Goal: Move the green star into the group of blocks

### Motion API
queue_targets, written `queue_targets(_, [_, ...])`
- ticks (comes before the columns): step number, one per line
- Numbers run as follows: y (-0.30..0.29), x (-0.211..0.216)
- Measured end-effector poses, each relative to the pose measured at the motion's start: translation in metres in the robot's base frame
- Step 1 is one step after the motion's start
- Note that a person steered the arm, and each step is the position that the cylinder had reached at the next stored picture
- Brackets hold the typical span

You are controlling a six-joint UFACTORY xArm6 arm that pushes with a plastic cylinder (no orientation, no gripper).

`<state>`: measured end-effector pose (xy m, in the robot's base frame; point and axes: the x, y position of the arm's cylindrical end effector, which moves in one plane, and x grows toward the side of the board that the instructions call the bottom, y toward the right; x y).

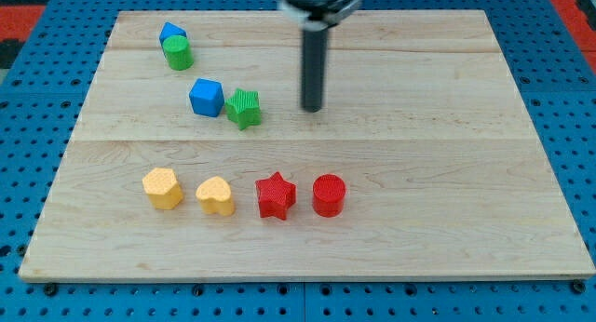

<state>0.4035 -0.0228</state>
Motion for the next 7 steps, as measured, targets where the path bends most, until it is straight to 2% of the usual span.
queue_targets(1, [-0.064, 0.000])
queue_targets(2, [-0.093, -0.011])
queue_targets(3, [-0.128, -0.039])
queue_targets(4, [-0.123, -0.014])
queue_targets(5, [-0.151, -0.012])
queue_targets(6, [-0.222, -0.039])
queue_targets(7, [-0.229, -0.035])
